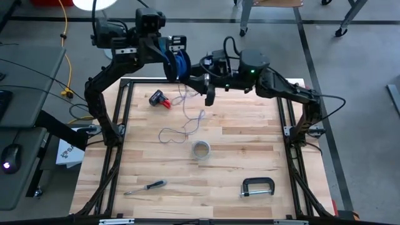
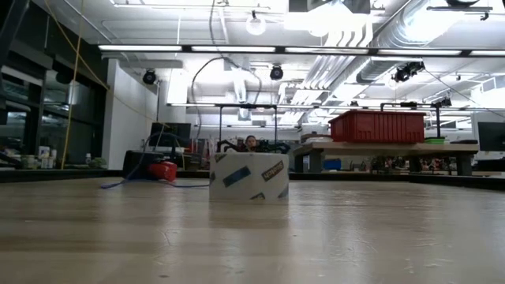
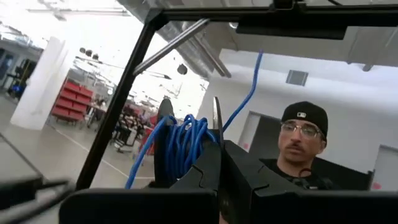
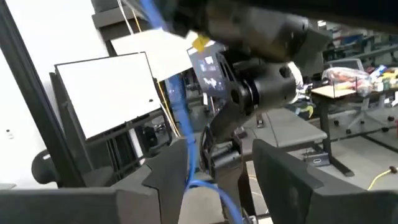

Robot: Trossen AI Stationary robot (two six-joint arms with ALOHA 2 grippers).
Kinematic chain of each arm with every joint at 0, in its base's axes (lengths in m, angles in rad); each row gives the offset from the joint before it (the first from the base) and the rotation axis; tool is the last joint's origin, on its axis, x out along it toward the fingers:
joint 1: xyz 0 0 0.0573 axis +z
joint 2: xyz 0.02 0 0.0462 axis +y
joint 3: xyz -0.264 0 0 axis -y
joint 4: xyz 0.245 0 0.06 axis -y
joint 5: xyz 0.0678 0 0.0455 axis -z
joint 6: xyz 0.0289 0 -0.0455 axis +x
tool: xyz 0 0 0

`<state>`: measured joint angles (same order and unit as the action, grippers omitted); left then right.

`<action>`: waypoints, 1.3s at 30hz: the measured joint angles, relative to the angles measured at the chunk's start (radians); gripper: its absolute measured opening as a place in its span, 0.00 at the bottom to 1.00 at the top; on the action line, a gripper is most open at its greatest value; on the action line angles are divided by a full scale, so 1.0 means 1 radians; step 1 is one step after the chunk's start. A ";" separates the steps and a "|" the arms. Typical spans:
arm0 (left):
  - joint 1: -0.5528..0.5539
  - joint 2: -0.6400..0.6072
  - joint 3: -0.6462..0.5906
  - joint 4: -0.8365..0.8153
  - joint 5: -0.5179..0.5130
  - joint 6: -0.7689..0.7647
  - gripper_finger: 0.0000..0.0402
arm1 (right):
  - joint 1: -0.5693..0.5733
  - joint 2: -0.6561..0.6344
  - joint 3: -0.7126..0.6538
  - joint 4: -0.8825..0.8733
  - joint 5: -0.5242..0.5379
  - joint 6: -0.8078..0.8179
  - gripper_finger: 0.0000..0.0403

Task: Coil cords
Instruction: Coil the blue wire on the spool

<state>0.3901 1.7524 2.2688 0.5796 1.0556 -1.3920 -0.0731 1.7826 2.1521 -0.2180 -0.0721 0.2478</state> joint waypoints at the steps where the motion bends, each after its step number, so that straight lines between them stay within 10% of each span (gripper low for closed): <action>1: 0.000 -0.002 0.000 0.001 -0.006 0.007 0.00 | 0.000 0.005 0.000 0.000 0.000 0.006 0.43; 12: 0.000 -0.010 0.000 0.007 -0.038 0.030 0.00 | 0.002 0.007 0.000 0.029 0.019 0.006 0.30; 20: 0.003 -0.010 0.000 0.007 -0.051 0.060 0.00 | 0.022 0.007 0.000 0.036 0.017 -0.047 0.03; 39: 0.178 -0.038 -0.002 0.032 -0.231 0.269 0.00 | 0.040 0.000 0.003 0.072 0.007 -0.010 0.00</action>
<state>0.5676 1.7147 2.2673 0.6112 0.8243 -1.1229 -0.0329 1.7823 2.1555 -0.1463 -0.0652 0.2380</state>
